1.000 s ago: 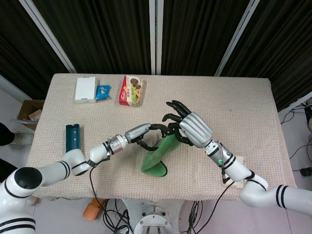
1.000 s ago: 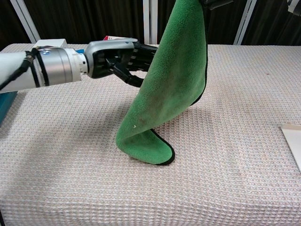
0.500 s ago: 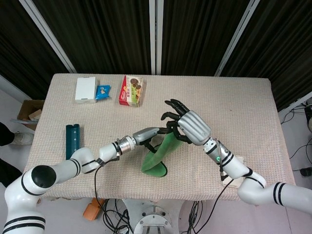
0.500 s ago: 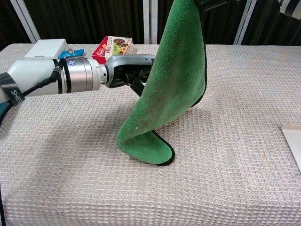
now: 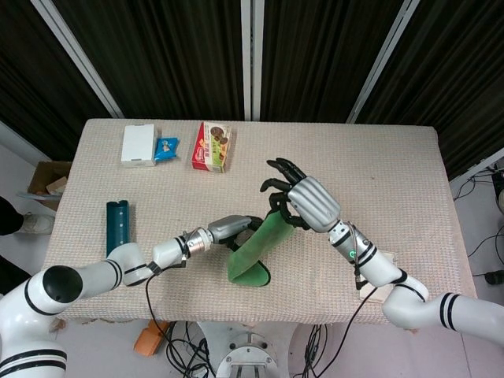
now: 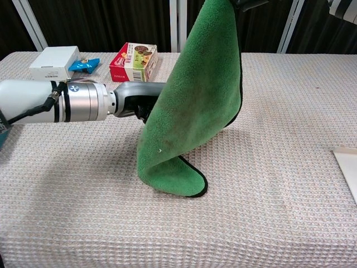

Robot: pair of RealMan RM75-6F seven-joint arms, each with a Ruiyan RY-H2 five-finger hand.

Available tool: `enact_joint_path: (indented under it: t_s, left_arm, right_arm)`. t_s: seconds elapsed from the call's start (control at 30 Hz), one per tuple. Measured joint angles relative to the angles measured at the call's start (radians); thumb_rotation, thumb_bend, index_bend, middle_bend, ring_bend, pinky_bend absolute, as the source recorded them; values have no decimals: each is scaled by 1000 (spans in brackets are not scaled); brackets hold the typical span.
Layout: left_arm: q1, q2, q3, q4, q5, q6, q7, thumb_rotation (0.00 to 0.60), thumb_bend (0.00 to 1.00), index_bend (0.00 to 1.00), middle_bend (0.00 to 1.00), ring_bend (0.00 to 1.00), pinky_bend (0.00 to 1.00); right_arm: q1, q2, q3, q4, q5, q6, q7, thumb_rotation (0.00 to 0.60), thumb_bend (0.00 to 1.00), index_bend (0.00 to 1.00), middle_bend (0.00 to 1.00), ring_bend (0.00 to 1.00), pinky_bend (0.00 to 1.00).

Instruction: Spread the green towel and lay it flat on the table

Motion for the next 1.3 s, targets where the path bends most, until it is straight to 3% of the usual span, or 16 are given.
enact_joint_path:
  t_s: [0.1,0.2,0.5,0.73,1.13,1.3]
  left_arm:
    - [22,17,-7,-33,-27,9,62,600,682,784,769,494,127]
    - [48,51,-12,-82,-50,24,114,600,704,804,827,562,129]
    - [150,164,-22,-186,-123,91,185,600,708,805,843,583,130]
    - [204,247,-52,-235,-182,125,244,600,710,802,878,637,133]
    - [308,296,-213,-248,-361,248,384,600,730,805,883,648,137]
    - [355,301,-274,-249,-410,335,462,600,732,804,877,645,142]
  right_arm:
    - [-1,2,2,0,2,4,-1,600,680,788,320,11,23]
    - [-3,5,4,-1,8,7,-2,600,680,789,320,11,23]
    - [-8,10,21,-15,42,14,-66,600,674,789,321,11,23]
    - [10,-1,74,-21,119,5,-164,600,672,789,320,11,24]
    - [98,-27,196,46,208,-10,-268,600,671,789,318,11,24]
    - [120,-32,215,75,206,10,-302,600,671,787,319,11,24]
